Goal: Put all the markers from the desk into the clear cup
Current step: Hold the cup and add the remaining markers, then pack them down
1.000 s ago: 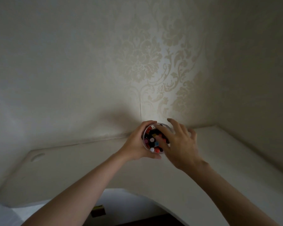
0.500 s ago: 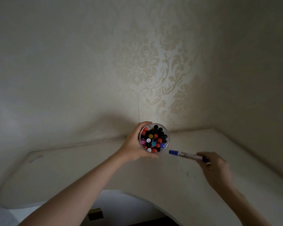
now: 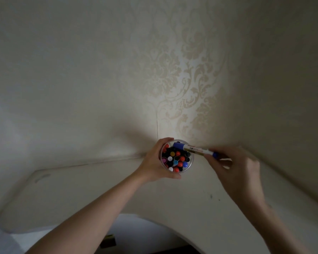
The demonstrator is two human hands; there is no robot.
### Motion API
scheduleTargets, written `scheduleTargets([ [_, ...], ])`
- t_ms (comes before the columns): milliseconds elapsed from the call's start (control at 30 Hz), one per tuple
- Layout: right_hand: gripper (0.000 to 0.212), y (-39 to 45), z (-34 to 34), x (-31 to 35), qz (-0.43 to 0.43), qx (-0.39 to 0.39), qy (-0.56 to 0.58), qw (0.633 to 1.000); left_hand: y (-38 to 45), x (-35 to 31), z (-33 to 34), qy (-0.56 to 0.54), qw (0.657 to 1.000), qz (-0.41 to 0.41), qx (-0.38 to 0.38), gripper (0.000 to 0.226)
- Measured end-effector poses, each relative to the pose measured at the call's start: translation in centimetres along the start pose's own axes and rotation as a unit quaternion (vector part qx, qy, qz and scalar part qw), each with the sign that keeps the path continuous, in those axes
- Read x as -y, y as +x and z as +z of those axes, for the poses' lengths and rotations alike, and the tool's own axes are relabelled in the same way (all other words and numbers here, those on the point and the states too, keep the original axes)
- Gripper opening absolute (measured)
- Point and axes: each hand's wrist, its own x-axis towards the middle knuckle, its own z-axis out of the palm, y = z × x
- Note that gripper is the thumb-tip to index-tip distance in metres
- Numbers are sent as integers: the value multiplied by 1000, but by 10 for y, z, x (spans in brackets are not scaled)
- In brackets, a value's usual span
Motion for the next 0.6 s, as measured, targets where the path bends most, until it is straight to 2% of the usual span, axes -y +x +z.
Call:
scheduleTargets([
  [233, 15, 18, 30, 1, -62, 9, -20, 998, 0, -6, 2, 39, 999, 24, 19, 101],
  [333, 19, 22, 45, 4, -61, 5, -25, 998, 1, -5, 4, 46, 998, 31, 25, 102],
  [433, 13, 28, 62, 7, -82, 7, -58, 995, 3, -5, 5, 29, 999, 18, 16, 103],
  [600, 8, 34, 79, 2, -137, -28, -36, 990, 3, 0, 0, -20, 1000, 8, -17, 103],
])
